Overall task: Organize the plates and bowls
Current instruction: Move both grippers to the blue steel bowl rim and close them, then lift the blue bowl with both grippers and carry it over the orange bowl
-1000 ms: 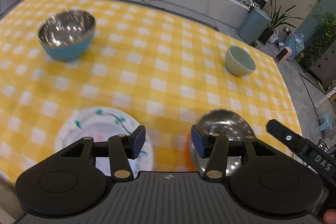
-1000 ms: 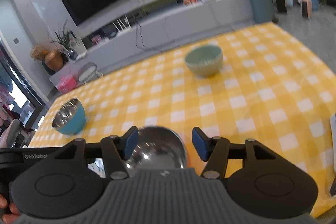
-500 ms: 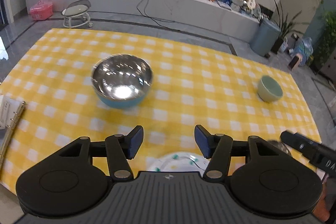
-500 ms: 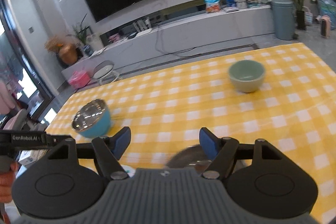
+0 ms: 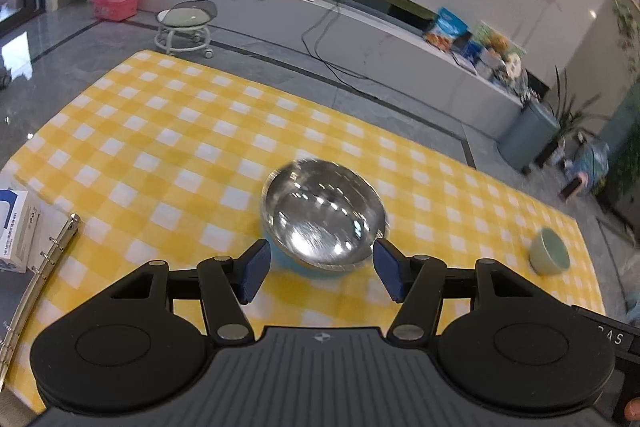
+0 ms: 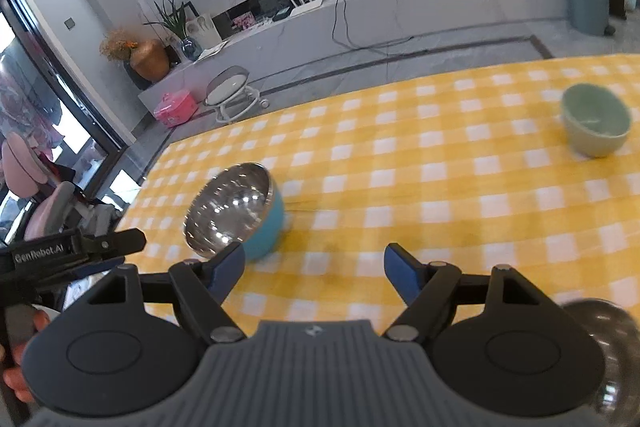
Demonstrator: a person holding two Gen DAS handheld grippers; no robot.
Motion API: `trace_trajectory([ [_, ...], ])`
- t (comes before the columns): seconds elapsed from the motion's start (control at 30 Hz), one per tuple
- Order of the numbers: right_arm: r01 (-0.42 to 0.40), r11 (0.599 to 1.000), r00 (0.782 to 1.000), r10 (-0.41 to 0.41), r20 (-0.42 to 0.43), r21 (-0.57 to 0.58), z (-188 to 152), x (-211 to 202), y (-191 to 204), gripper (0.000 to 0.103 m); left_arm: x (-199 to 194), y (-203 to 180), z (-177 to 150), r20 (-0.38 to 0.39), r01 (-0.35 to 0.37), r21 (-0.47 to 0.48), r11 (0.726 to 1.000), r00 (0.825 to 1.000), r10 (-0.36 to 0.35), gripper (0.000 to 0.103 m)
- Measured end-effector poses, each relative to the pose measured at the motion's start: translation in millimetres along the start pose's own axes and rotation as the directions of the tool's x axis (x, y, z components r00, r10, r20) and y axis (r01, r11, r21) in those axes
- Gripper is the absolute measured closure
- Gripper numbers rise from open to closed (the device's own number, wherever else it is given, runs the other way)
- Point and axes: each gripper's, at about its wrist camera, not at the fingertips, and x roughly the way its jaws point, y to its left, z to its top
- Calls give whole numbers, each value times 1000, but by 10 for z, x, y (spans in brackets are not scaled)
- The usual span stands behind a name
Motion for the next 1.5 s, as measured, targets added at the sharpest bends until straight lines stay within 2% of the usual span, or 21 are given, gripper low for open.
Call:
trace_trajectory([
  [0.2,-4,1000,999,5,-35,20,125,415,194,29,264,250,168,3,13,-77,997,1000,-13,34],
  [0.57,50,997,993,-43,-111,58,210,1104,343,35,885,335,180,-68,-37,-56,998,997,34,37],
  [0.67,57,997,991,-49,-123,60,226,1240,373,38,1016,355,191,-90,-52,-58,997,995,47,43],
  [0.77,51,997,990,-42,-138,64,226,1328,395,46,1095,369,201,-102,-48,-67,997,994,41,52],
  [0.87,44,996,988,-33,-151,73,232,1396,402,55,1147,361,207,-108,-48,-60,997,993,42,68],
  [1.03,30,995,984,-13,-175,94,226,1454,399,78,1164,338,184,-114,-67,-45,997,991,62,88],
  [1.17,38,993,985,-18,-174,116,200,1458,384,84,1142,342,178,-121,-84,-44,996,990,78,94],
  [1.5,33,989,981,-4,-196,145,188,1195,356,90,872,203,109,-137,-104,-5,995,985,102,95],
])
